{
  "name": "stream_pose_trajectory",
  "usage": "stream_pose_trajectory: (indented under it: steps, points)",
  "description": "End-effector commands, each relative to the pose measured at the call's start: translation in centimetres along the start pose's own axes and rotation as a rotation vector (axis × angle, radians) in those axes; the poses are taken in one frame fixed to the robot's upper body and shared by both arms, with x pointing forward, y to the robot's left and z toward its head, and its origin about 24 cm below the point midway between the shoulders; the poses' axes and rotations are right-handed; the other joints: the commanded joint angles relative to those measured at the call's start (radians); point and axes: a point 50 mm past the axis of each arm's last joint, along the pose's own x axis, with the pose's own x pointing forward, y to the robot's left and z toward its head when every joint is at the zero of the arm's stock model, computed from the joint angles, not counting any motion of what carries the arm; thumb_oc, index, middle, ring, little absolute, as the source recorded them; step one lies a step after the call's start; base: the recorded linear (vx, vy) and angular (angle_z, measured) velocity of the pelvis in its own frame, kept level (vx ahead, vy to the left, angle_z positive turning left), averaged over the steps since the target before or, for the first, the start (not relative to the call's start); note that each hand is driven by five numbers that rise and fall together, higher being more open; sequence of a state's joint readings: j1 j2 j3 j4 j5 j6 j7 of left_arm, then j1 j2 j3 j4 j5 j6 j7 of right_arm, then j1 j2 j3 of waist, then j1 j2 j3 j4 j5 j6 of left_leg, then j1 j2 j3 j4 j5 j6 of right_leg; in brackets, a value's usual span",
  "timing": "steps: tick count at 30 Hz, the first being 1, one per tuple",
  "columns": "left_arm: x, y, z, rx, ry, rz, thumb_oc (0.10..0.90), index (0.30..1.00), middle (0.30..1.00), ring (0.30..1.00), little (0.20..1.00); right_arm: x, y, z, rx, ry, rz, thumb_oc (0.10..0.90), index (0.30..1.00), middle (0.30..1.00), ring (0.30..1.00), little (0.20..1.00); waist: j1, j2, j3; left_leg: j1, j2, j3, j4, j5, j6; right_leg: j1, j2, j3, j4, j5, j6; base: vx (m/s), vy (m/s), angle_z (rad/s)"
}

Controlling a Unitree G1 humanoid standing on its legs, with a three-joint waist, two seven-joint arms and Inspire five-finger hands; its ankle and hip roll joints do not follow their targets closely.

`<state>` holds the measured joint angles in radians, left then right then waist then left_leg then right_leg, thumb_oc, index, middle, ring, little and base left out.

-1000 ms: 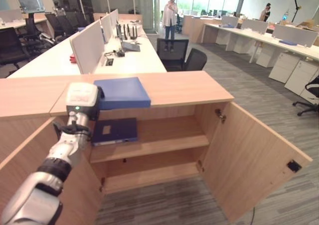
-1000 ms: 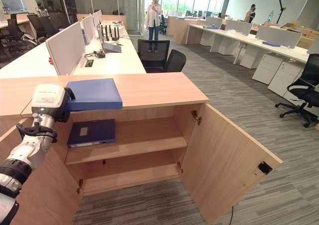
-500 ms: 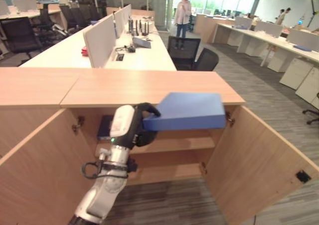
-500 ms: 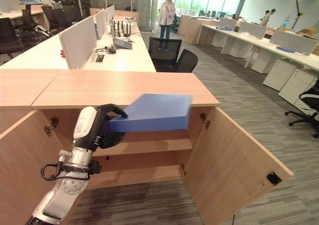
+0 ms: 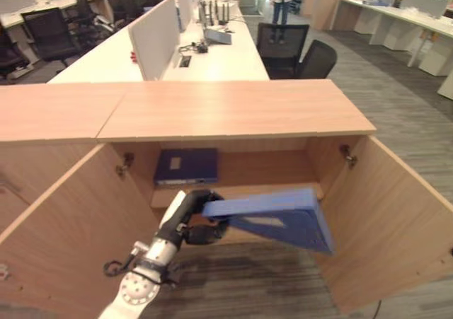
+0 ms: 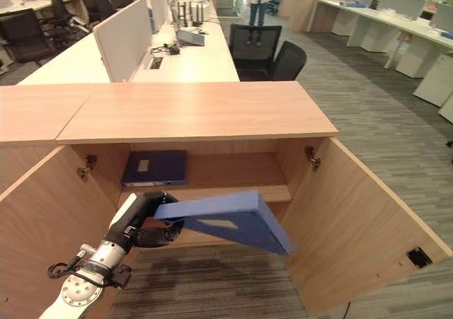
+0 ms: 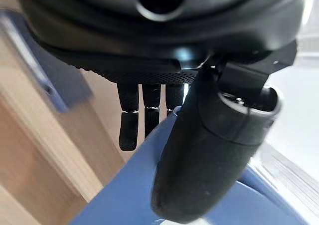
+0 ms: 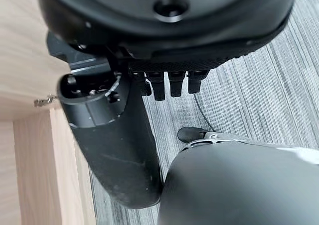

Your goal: Put the empty folder in the office cabinet

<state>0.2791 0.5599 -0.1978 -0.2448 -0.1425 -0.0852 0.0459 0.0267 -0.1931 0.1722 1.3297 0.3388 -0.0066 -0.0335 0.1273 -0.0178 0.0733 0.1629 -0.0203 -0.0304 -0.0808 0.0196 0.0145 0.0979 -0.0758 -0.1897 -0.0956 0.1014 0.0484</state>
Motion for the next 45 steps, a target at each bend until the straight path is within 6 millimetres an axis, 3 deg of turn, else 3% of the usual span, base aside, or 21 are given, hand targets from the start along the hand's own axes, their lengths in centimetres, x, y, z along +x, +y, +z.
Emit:
stream_pose_trajectory:
  steps: [1,2,4,5,7,8,11,12,14,15,17,18,23,27,29,36,39,40,45]
  points:
    - [1.0,1.8,3.8,0.069,-0.209,0.026,0.4,0.3,0.3,0.3,0.3,0.1,3.0,1.9,-0.165,-0.05,0.092,0.8,0.9,0.9,0.9,0.9,0.004,-0.045,0.004,0.012,-0.026,-0.061,-0.006,-0.095,0.005,0.05,-0.029,-0.038,0.008,-0.05,0.063,-0.03,-0.003,0.01]
    - [1.0,1.9,3.8,0.07,-0.208,0.026,0.4,0.3,0.3,0.3,0.3,0.1,3.0,1.9,-0.166,-0.049,0.092,0.8,0.9,0.9,0.9,0.9,0.003,-0.046,0.003,0.013,-0.026,-0.061,-0.006,-0.096,0.005,0.05,-0.029,-0.038,0.008,-0.05,0.063,0.0,0.0,0.0]
    - [0.2,1.9,1.9,0.111,-0.108,0.001,0.4,0.3,0.3,0.3,0.3,0.0,3.6,3.3,-0.246,-0.112,0.114,0.8,0.9,0.9,0.9,0.9,0.007,-0.044,0.006,0.01,-0.026,-0.06,-0.006,-0.094,0.005,0.047,-0.028,-0.037,0.008,-0.05,0.062,-0.02,-0.003,0.01]
    - [-1.0,2.2,0.0,0.147,-0.007,-0.015,0.4,0.3,0.3,0.3,0.3,-0.4,4.5,5.8,-0.346,-0.228,0.137,0.8,0.9,0.9,0.9,0.9,0.013,-0.042,0.011,0.006,-0.026,-0.06,-0.006,-0.092,0.006,0.044,-0.027,-0.037,0.008,-0.05,0.062,-0.04,-0.005,-0.03]
    - [-2.2,2.5,-1.3,0.167,0.069,-0.02,0.4,0.3,0.3,0.3,0.3,-1.2,5.1,8.6,-0.429,-0.372,0.146,0.8,0.9,0.9,0.9,0.9,0.013,-0.04,0.014,0.004,-0.026,-0.058,-0.006,-0.091,0.007,0.042,-0.026,-0.035,0.008,-0.051,0.062,-0.03,-0.004,-0.06]
    - [-2.2,2.5,-1.3,0.166,0.07,-0.02,0.4,0.3,0.3,0.3,0.3,-1.2,5.1,8.5,-0.431,-0.37,0.145,0.8,0.9,0.9,0.9,0.9,0.012,-0.039,0.013,0.004,-0.026,-0.058,-0.006,-0.091,0.007,0.043,-0.026,-0.035,0.008,-0.051,0.062,0.0,0.0,0.0]
    - [-3.4,2.6,-3.5,0.17,0.179,-0.02,0.4,0.3,0.3,0.3,0.3,-3.5,4.7,12.8,-0.526,-0.605,0.13,0.8,0.9,0.9,0.9,0.9,0.006,-0.035,0.014,0.004,-0.023,-0.055,-0.006,-0.091,0.008,0.041,-0.027,-0.034,0.008,-0.053,0.062,0.0,0.0,0.01]
    - [-3.9,2.9,-4.1,0.192,0.21,-0.01,0.4,0.3,0.3,0.3,0.3,-5.2,4.3,14.7,-0.565,-0.731,0.117,0.8,0.9,0.9,0.9,0.9,0.002,-0.035,0.016,0.005,-0.023,-0.054,-0.006,-0.09,0.009,0.039,-0.027,-0.036,0.008,-0.054,0.062,0.0,0.0,0.0]
    - [-4.1,3.0,-4.2,0.207,0.22,-0.007,0.4,0.3,0.3,0.3,0.3,-5.9,3.9,15.3,-0.588,-0.774,0.105,0.8,0.9,0.9,0.9,0.9,0.001,-0.033,0.015,0.005,-0.022,-0.054,-0.006,-0.09,0.009,0.039,-0.027,-0.036,0.008,-0.055,0.062,0.0,0.002,-0.02]
    - [-4.4,3.2,-4.3,0.243,0.227,-0.006,0.4,0.3,0.3,0.3,0.3,-7.4,3.3,16.6,-0.626,-0.875,0.08,0.8,0.9,0.9,0.9,0.9,0.0,-0.033,0.015,0.006,-0.022,-0.055,-0.006,-0.09,0.01,0.039,-0.027,-0.037,0.008,-0.057,0.062,0.0,0.0,0.0]
    - [-4.5,3.3,-4.4,0.255,0.232,0.005,0.4,0.3,0.3,0.3,0.3,-8.7,2.8,17.7,-0.616,-0.95,0.055,0.8,0.9,0.9,0.9,0.9,0.001,-0.029,0.014,0.006,-0.021,-0.054,-0.006,-0.089,0.01,0.039,-0.027,-0.039,0.008,-0.057,0.062,0.0,0.0,0.0]
    - [-4.5,3.2,-4.4,0.254,0.232,0.005,0.4,0.3,0.3,0.3,0.3,-8.7,2.7,17.7,-0.616,-0.949,0.055,0.8,0.9,0.9,0.9,0.9,0.001,-0.029,0.014,0.006,-0.021,-0.054,-0.006,-0.089,0.01,0.039,-0.027,-0.039,0.008,-0.057,0.062,0.0,0.0,0.0]
    - [-4.2,3.1,-3.9,0.265,0.195,0.002,0.4,0.3,0.3,0.3,0.3,-12.6,2.5,20.8,-0.584,-1.169,0.039,0.8,0.9,0.9,0.9,0.9,0.005,-0.026,0.013,0.005,-0.02,-0.049,-0.006,-0.087,0.01,0.038,-0.029,-0.042,0.008,-0.059,0.063,0.0,0.0,-0.02]
    - [-3.8,3.1,-3.3,0.271,0.163,-0.008,0.4,0.3,0.3,0.3,0.3,-13.9,3.0,21.6,-0.553,-1.23,0.112,0.8,0.9,0.9,0.9,0.9,0.009,-0.027,0.016,0.005,-0.02,-0.048,-0.006,-0.086,0.008,0.038,-0.029,-0.041,0.008,-0.058,0.063,0.0,-0.004,-0.06]
    - [-3.3,3.3,-2.5,0.283,0.12,-0.019,0.4,0.3,0.3,0.3,0.3,-15.4,3.9,21.9,-0.531,-1.257,0.296,0.8,0.9,0.9,0.9,0.9,0.017,-0.032,0.013,0.005,-0.018,-0.047,-0.006,-0.084,0.004,0.037,-0.03,-0.044,0.008,-0.059,0.063,0.01,-0.014,-0.05]
    - [-2.2,3.2,-1.1,0.268,0.04,-0.014,0.4,0.3,0.3,0.3,0.3,-14.3,4.9,21.2,-0.476,-1.173,0.428,0.8,0.9,0.9,0.9,0.9,0.027,-0.037,0.008,0.006,-0.015,-0.045,-0.006,-0.085,-0.001,0.039,-0.031,-0.049,0.008,-0.061,0.062,0.0,0.0,0.0]
    - [-1.5,3.2,0.3,0.209,-0.037,0.003,0.4,0.3,0.3,0.3,0.3,-13.9,5.1,21.5,-0.402,-1.158,0.438,0.8,0.9,0.9,0.9,0.9,0.029,-0.035,0.006,0.006,-0.015,-0.045,-0.006,-0.083,-0.003,0.04,-0.032,-0.051,0.008,-0.061,0.061,0.0,0.0,0.0]
    - [-1.1,3.4,1.7,0.163,-0.106,0.014,0.4,0.3,0.3,0.3,0.3,-13.7,5.0,21.9,-0.34,-1.159,0.437,0.8,0.9,0.9,0.9,0.9,0.029,-0.033,0.005,0.006,-0.015,-0.047,-0.006,-0.082,-0.002,0.039,-0.032,-0.051,0.008,-0.061,0.061,0.0,0.0,0.0]
    - [-0.8,3.9,3.5,0.081,-0.202,0.028,0.4,0.3,0.3,0.3,0.3,-13.8,4.4,22.7,-0.244,-1.17,0.427,0.8,0.9,0.9,0.9,0.9,0.03,-0.034,0.002,0.006,-0.015,-0.05,-0.006,-0.083,-0.002,0.042,-0.035,-0.051,0.008,-0.061,0.061,0.0,0.0,0.0]
